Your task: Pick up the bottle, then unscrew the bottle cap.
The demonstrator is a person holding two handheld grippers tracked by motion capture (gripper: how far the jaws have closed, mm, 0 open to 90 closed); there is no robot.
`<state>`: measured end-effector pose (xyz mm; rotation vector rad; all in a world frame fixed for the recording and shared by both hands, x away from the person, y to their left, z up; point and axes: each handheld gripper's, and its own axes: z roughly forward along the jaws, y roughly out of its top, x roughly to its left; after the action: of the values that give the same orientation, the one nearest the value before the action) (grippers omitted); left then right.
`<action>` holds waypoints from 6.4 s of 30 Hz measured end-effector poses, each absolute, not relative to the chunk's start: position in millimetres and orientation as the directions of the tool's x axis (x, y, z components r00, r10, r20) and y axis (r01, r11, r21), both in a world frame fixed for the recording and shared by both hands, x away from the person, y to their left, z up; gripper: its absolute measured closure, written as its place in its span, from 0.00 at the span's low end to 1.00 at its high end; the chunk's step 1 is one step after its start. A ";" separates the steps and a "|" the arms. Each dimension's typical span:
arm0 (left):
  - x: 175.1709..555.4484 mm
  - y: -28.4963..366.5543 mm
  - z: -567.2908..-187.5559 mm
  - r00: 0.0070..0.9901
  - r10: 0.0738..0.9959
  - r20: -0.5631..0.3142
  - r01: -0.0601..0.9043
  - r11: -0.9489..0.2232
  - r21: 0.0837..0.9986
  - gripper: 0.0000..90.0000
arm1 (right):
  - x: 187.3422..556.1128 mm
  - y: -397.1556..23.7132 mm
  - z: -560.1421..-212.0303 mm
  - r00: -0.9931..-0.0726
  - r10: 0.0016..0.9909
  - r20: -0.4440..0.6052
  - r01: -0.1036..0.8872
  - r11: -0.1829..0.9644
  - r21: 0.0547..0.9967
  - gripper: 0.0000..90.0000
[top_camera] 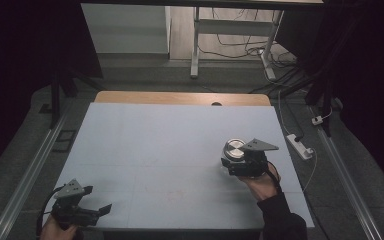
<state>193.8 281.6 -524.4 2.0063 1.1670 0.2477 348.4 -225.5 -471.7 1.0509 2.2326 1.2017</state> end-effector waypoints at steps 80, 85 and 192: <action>195.8 281.4 -517.0 0.584 0.782 -0.220 0.601 -0.233 0.765 0.00 | 297.0 -98.4 -483.1 -0.879 0.476 0.002 0.270 0.494 0.826 0.16; 200.4 275.4 -512.3 0.629 0.750 -0.206 0.567 -0.261 0.781 0.00 | 297.2 -99.1 -482.5 -0.880 0.474 0.000 0.267 0.496 0.827 0.16; 305.2 120.6 -439.6 0.999 0.035 0.015 0.008 -0.577 0.817 0.19 | 289.3 -93.4 -477.0 -0.968 0.250 0.003 0.145 0.553 0.820 0.16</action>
<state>305.2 120.6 -439.6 2.1860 0.0294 0.0365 289.3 -93.4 -477.0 0.3403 2.6669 1.3923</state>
